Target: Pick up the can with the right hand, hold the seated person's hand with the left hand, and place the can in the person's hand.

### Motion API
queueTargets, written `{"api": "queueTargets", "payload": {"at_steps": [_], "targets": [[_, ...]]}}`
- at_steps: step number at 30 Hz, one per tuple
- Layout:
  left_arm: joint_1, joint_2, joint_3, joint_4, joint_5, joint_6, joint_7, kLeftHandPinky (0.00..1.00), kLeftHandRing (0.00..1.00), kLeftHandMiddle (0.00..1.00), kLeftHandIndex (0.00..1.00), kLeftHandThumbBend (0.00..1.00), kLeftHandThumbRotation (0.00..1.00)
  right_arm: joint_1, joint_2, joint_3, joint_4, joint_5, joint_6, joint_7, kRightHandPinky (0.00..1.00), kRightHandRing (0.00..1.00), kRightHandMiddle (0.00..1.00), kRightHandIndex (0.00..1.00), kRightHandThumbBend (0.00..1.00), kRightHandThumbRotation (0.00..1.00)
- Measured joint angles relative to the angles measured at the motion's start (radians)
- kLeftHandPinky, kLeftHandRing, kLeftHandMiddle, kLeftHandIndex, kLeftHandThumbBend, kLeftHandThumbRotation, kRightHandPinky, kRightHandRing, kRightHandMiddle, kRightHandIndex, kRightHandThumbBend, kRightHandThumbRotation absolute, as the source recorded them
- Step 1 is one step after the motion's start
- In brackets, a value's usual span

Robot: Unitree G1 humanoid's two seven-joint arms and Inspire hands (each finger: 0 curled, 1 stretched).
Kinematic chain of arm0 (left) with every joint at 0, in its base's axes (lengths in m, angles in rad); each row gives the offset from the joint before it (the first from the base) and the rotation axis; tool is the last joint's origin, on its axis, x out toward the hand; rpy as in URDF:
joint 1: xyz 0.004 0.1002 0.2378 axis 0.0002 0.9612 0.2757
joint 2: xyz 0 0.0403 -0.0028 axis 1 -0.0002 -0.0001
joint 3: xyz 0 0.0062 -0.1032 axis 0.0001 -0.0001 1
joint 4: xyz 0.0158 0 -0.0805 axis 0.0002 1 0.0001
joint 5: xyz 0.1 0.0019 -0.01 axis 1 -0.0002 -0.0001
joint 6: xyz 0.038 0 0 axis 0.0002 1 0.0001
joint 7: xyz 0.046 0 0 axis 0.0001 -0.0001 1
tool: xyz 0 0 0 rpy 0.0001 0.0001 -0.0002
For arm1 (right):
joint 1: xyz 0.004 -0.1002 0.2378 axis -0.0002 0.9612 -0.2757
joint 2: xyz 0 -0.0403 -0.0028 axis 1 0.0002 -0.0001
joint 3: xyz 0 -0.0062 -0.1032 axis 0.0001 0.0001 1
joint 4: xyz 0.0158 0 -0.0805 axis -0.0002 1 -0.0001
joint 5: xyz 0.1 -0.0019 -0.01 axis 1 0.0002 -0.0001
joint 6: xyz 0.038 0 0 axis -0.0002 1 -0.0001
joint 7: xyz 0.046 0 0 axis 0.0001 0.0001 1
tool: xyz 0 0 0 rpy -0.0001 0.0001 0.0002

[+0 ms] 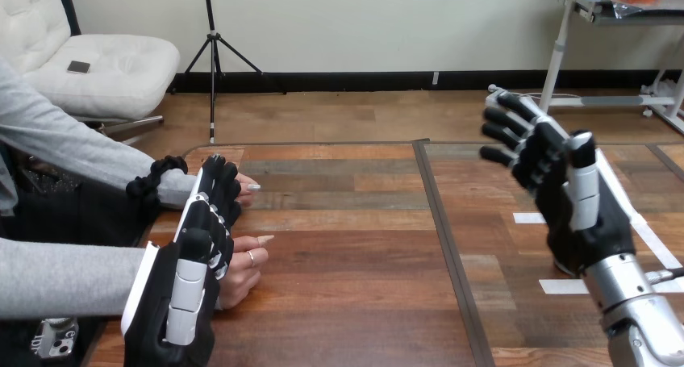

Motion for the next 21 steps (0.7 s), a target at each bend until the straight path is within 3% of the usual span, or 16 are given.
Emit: {"api": "queueTargets", "payload": {"at_steps": [21], "targets": [[0.000, -0.001, 0.001, 0.000, 0.000, 0.002, 0.003, 1.00, 1.00, 1.00, 1.00, 0.83, 0.96, -0.045, -0.036, -0.041, 0.109, -0.004, -0.021, -0.057, 0.85, 0.90, 0.89, 0.88, 1.00, 1.00]]}}
